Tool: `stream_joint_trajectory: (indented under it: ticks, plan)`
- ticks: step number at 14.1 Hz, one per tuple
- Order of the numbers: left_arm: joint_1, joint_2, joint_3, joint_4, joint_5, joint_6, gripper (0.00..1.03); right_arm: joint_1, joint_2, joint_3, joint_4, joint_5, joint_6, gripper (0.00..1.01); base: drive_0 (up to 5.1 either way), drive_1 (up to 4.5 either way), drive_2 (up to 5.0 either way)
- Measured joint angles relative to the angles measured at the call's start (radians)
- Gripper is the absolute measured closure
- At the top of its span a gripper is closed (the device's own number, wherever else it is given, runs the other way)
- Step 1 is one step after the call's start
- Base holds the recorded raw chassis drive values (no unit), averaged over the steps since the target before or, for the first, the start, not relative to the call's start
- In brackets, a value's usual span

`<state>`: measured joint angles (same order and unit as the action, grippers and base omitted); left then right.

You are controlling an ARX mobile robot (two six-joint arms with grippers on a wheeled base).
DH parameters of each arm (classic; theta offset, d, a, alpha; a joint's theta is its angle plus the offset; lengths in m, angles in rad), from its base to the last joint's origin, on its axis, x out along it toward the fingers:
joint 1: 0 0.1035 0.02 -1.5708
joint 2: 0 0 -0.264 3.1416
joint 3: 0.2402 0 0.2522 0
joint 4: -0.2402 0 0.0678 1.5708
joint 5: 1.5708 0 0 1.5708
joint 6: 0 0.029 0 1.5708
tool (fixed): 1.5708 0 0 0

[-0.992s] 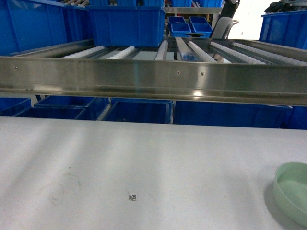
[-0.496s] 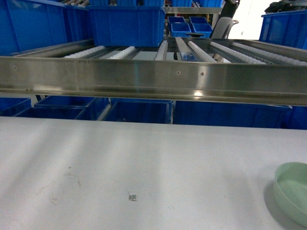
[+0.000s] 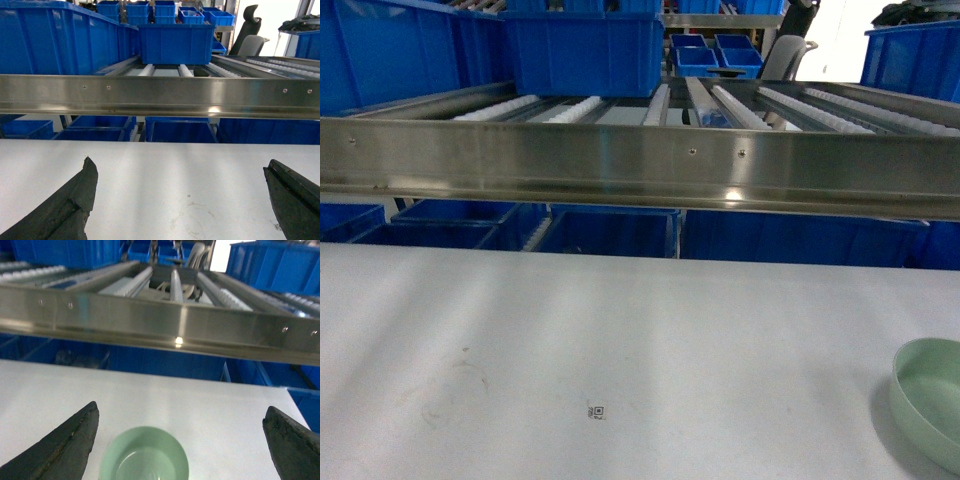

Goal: Place green bowl on second shelf with right arm

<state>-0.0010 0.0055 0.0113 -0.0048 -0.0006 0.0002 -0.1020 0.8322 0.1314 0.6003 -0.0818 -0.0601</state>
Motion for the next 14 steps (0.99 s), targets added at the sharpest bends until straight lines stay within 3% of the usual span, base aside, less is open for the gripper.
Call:
stream_joint_trajectory:
  ticks: [1,3,7,14]
  plan:
    - [0.0,0.0,0.0,0.0,0.0,0.0,0.05,-0.011,0.117,0.058,-0.022,-0.034,-0.039,0.03,0.0,0.0,0.0]
    - [0.0,0.0,0.0,0.0,0.0,0.0,0.05,-0.027,0.281,0.124,-0.042,-0.07,-0.082,0.03,0.0,0.0,0.0]
    - [0.0,0.0,0.0,0.0,0.0,0.0,0.05,-0.037,0.533,0.259,-0.098,-0.1,-0.169,0.03,0.0,0.0,0.0]
    - [0.0,0.0,0.0,0.0,0.0,0.0,0.05,-0.082,0.808,0.425,-0.183,-0.129,-0.251,0.03,0.0,0.0,0.0]
